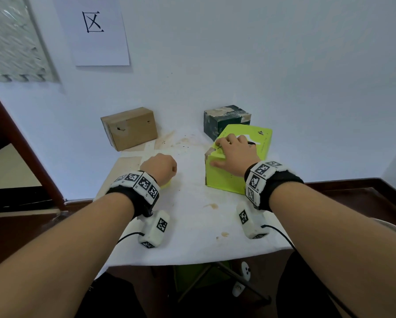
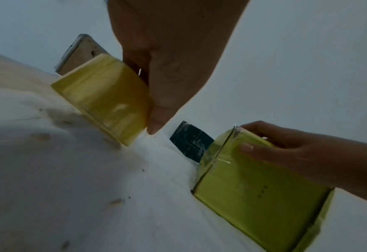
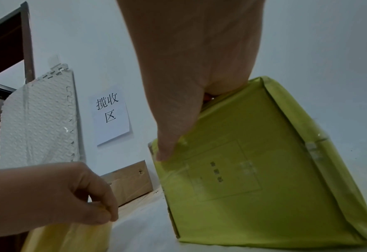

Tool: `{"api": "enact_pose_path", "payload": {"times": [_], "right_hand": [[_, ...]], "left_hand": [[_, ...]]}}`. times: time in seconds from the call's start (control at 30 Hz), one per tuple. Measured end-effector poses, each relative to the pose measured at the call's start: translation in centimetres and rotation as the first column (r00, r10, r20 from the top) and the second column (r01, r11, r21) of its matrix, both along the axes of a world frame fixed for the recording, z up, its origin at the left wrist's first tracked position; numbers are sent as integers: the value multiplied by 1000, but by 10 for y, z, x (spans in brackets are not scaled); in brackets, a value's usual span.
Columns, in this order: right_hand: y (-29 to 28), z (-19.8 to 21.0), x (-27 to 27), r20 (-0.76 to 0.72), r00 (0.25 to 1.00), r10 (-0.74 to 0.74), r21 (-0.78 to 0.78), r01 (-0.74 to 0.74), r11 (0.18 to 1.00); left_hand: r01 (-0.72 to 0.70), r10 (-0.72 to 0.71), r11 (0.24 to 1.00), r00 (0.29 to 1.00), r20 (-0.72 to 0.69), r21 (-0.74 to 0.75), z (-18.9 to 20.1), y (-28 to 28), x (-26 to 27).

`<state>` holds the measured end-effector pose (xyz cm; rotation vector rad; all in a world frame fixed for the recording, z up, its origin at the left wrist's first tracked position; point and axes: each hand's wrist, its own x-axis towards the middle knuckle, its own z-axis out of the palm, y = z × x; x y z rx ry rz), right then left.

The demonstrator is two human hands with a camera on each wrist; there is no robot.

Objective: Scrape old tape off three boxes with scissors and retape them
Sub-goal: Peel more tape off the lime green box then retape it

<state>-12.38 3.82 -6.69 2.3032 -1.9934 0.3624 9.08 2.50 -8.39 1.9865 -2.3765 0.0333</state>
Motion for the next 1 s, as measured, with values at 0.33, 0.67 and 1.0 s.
{"api": "enact_pose_path", "payload": {"times": [0.33, 0.67, 1.0], "right_hand": [[1, -3, -1, 39, 999, 6, -49, -4, 999], [2, 5, -9, 303, 953, -1, -60, 20, 998], [16, 8, -22, 289, 955, 64, -131, -26, 991]], "left_hand": [[34, -13, 992, 986, -169, 124, 4, -9, -7], [-40, 83, 983, 967, -239, 178, -9, -2, 6], [151, -175, 982, 952, -251, -109, 35, 29, -27]]}}
